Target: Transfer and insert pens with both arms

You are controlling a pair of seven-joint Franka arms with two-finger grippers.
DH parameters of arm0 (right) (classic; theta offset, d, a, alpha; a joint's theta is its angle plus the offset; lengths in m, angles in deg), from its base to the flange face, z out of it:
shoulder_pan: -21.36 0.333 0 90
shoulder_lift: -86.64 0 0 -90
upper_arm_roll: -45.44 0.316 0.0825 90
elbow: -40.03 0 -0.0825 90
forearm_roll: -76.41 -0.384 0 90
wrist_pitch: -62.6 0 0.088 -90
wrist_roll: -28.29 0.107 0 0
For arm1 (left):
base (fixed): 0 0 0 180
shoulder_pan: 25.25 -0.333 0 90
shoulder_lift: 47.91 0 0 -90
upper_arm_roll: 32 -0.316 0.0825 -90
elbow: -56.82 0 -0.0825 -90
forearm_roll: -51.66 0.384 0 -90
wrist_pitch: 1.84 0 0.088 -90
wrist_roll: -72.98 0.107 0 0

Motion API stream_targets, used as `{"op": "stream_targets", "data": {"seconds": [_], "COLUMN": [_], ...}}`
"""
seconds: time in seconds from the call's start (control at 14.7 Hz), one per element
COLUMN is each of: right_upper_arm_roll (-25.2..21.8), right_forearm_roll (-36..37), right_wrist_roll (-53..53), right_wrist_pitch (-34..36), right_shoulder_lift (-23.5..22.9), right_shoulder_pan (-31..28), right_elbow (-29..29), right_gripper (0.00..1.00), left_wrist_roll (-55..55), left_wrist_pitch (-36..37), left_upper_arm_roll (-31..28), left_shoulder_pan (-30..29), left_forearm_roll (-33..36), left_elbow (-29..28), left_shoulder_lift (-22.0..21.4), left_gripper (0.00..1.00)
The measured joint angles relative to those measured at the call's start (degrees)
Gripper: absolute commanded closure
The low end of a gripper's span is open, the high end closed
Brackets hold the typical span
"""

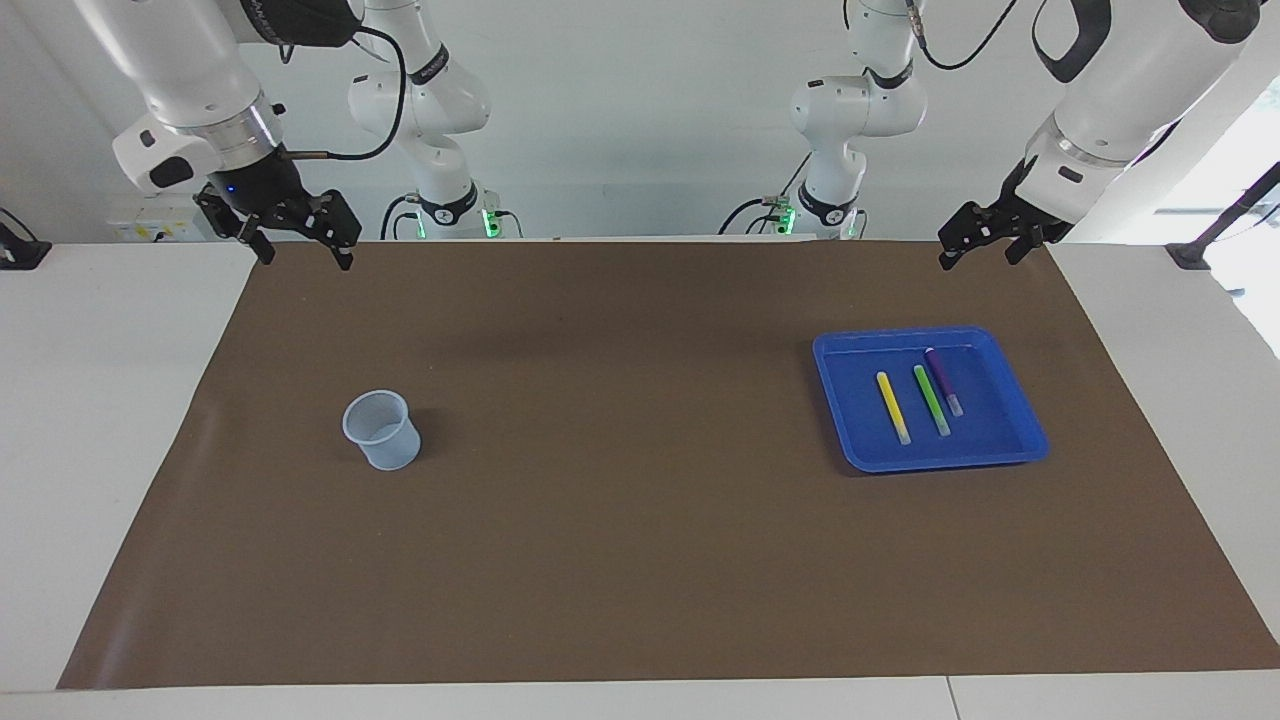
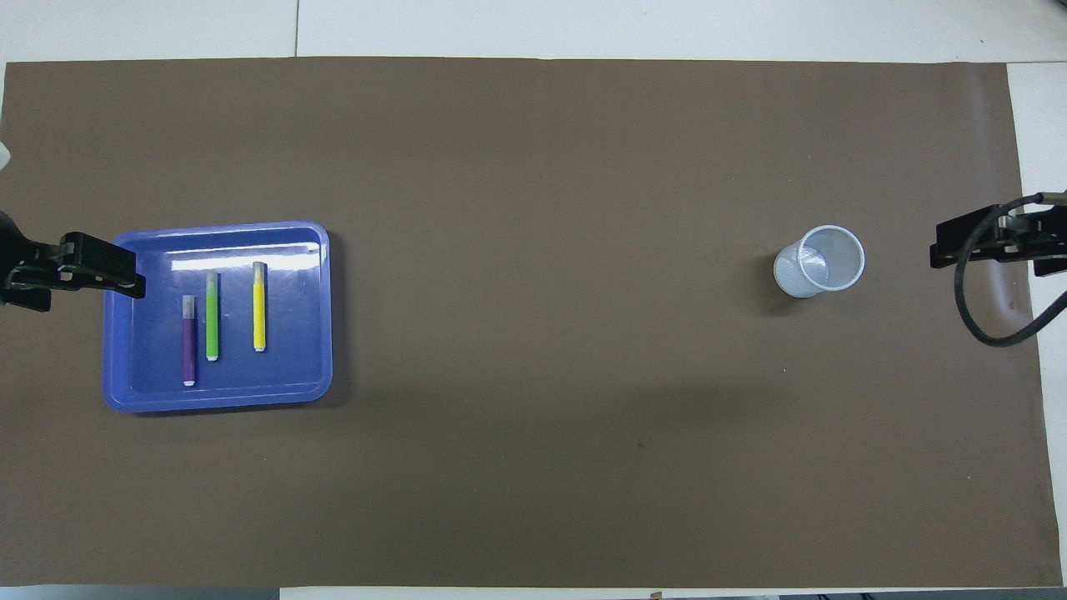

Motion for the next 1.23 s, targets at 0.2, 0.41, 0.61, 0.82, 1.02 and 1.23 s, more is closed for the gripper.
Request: {"op": "stream_targets", "data": {"seconds": [0.2, 0.41, 0.61, 0.82, 1.02, 1.23], "right_upper_arm_roll": [0.00, 0.00, 0.00, 0.00, 0.00, 0.00], "right_forearm_roll": [0.00, 0.00, 0.00, 0.00, 0.00, 0.00], "right_wrist_roll": [0.00, 0.00, 0.00, 0.00, 0.00, 0.00], "right_wrist_pitch": [0.00, 0.00, 0.00, 0.00, 0.00, 0.00], "right_shoulder_lift": [0.00, 0.00, 0.01, 0.01, 0.01, 0.01], "right_shoulder_pan": [0.00, 0.00, 0.00, 0.00, 0.00, 0.00], "right_elbow": [-0.01, -0.01, -0.01, -0.02, -0.03, -0.04], "right_gripper": [0.00, 0.00, 0.00, 0.00, 0.00, 0.00], "left_wrist_roll": [-0.04, -0.04, -0.08, -0.09, -0.16, 2.32], "left_wrist_pitch": [-0.01, -0.02, -0.02, 0.01, -0.81, -12.36], "left_upper_arm_roll": [-0.09, -0.17, -0.22, -0.58, -0.94, -1.09], "left_shoulder_pan": [-0.05, -0.06, -0.07, -0.16, -0.93, -4.04], "left_forearm_roll": [0.00, 0.00, 0.00, 0.00, 0.05, 0.17], "left_elbow": [0.00, 0.04, 0.04, 0.02, -2.35, -13.45], "left_shoulder_lift": [0.00, 0.00, 0.00, -0.04, -0.91, -4.60], "left_gripper": [0.00, 0.00, 0.00, 0.00, 0.00, 0.00]}}
